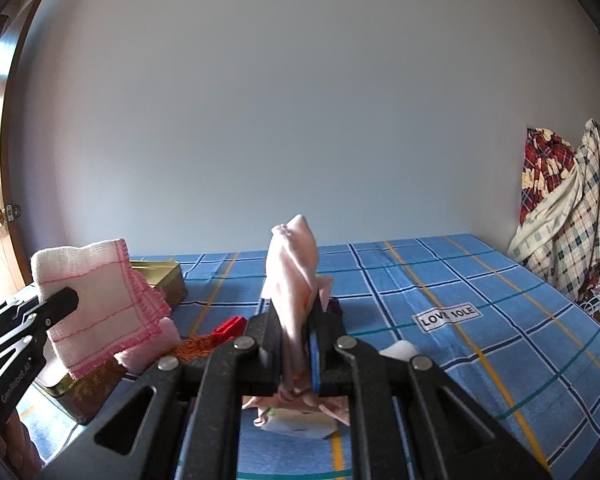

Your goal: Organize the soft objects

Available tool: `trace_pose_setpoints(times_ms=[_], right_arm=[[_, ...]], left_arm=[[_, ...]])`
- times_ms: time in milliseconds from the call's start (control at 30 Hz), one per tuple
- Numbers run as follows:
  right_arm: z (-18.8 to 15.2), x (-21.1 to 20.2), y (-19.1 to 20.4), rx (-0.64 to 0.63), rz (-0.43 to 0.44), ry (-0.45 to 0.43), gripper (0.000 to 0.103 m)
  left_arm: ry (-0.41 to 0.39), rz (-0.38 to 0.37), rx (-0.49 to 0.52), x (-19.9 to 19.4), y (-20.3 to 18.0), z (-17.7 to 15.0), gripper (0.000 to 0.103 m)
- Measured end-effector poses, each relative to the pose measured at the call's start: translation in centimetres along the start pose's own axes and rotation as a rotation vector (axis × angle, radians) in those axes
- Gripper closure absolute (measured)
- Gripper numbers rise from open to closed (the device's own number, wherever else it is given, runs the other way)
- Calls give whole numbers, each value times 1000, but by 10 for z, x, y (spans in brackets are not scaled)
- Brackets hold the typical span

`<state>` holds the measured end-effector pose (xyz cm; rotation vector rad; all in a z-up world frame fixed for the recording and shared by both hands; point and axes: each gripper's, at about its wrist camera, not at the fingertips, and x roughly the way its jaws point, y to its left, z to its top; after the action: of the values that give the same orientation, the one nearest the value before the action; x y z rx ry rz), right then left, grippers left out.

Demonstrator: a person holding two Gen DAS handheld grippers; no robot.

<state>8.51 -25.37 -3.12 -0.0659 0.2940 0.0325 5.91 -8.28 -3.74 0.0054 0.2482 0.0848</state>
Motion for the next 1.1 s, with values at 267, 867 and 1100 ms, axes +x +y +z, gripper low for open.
trace_pose_setpoints(times_ms=[267, 867, 1100], right_arm=[[-2, 0, 17, -26, 25, -14, 94], [-5, 1, 37, -48, 77, -16, 94], [-7, 0, 51, -68, 99, -19, 94]], left_arm=[[-36, 17, -33, -14, 17, -3, 92], [-44, 94, -50, -23, 38, -5, 92], [-53, 120, -52, -28, 49, -7, 92]])
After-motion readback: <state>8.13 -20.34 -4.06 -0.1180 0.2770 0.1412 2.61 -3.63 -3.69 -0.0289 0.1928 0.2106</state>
